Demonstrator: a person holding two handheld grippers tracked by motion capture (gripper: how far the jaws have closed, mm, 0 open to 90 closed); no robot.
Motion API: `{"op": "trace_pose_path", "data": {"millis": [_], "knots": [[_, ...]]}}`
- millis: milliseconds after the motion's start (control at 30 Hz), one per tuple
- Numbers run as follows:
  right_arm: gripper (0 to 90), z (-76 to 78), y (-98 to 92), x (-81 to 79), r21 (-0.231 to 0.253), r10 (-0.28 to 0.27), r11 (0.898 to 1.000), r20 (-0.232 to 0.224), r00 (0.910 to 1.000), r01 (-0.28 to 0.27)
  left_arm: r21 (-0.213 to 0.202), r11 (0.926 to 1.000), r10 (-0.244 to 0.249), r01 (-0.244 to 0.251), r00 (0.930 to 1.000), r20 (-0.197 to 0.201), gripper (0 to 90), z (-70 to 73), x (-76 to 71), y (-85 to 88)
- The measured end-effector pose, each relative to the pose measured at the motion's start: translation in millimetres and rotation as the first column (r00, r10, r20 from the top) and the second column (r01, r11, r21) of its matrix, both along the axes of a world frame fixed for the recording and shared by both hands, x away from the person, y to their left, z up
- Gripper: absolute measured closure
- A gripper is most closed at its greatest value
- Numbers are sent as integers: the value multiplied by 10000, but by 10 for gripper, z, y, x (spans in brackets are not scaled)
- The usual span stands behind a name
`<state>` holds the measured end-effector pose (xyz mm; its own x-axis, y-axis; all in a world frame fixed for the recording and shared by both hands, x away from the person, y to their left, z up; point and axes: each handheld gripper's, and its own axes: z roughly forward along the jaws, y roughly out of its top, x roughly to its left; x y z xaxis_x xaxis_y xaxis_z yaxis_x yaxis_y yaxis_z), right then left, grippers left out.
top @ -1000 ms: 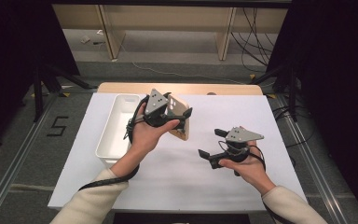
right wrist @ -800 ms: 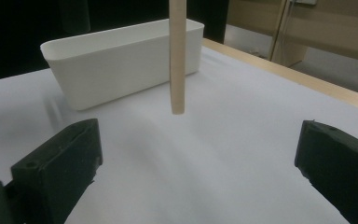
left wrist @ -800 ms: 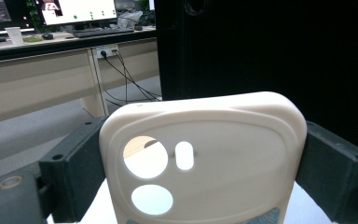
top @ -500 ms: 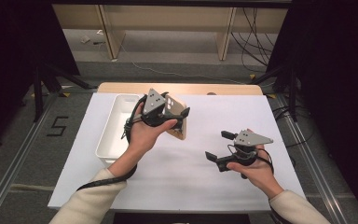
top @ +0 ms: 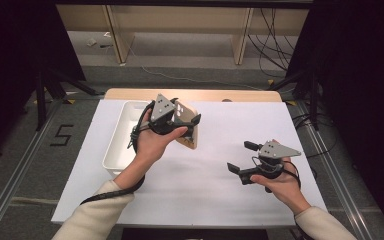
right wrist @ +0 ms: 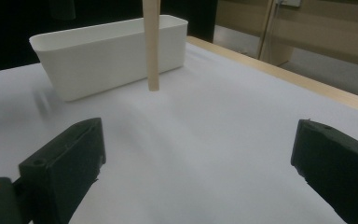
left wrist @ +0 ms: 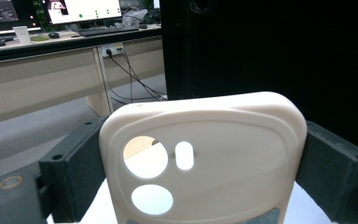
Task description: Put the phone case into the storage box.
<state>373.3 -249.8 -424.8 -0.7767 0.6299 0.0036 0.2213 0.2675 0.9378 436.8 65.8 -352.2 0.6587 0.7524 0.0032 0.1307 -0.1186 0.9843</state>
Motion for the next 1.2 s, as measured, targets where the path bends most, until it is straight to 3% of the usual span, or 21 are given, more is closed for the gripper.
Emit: {"op": "trace_pose_path", "data": {"millis": [1200], "knots": [[51,-18,-21,16,115,-233,9997,-83,9997,234,-63,9978,656,-656,9978,13,103,79,53,162]]}}
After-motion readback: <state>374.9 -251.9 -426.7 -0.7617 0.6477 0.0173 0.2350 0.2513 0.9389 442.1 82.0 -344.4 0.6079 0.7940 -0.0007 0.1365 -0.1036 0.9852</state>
